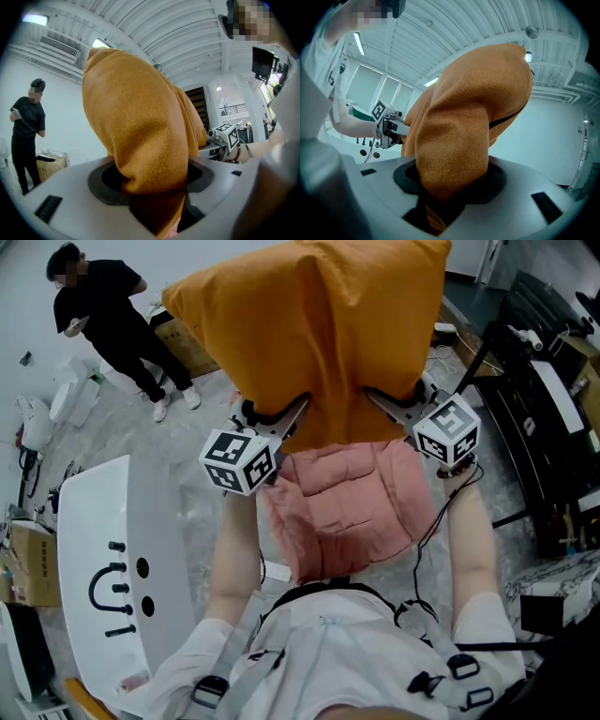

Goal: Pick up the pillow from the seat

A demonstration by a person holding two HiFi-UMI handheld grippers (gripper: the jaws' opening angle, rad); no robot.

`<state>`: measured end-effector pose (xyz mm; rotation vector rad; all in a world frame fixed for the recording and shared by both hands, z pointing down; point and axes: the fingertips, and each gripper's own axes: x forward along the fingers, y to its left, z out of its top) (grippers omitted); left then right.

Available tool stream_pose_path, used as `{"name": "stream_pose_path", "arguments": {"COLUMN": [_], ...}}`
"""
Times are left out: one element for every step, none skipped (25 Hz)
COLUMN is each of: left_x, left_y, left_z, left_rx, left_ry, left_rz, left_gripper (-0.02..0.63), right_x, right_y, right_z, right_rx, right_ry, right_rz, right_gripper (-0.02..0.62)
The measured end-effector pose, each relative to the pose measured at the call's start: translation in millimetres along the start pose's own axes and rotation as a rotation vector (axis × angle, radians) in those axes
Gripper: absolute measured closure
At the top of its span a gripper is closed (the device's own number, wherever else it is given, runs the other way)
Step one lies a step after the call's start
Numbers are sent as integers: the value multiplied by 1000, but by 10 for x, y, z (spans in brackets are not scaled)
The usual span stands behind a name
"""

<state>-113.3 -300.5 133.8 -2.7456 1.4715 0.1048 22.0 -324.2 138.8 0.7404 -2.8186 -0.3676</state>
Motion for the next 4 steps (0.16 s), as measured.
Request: {"name": "stream_pose_path", "arguments": {"left_x": [-16,-33,-50,-66], "left_y": [1,3,6,9], "left_z": [2,6,10,14], "left_rx": [0,0,1,2], "left_ry": [0,0,0,0], "left_rz": [1,1,2,2], "left_gripper": [307,307,307,307], "right_x": [2,5,8,11], "right_y": [14,29,43,56], "right_z": [6,14,23,31], "right_rx": [0,-1,-2,-2], "right_ry": [0,0,-1,-2], "right_rz": [0,0,0,-1], "right_gripper": [397,397,397,397]}}
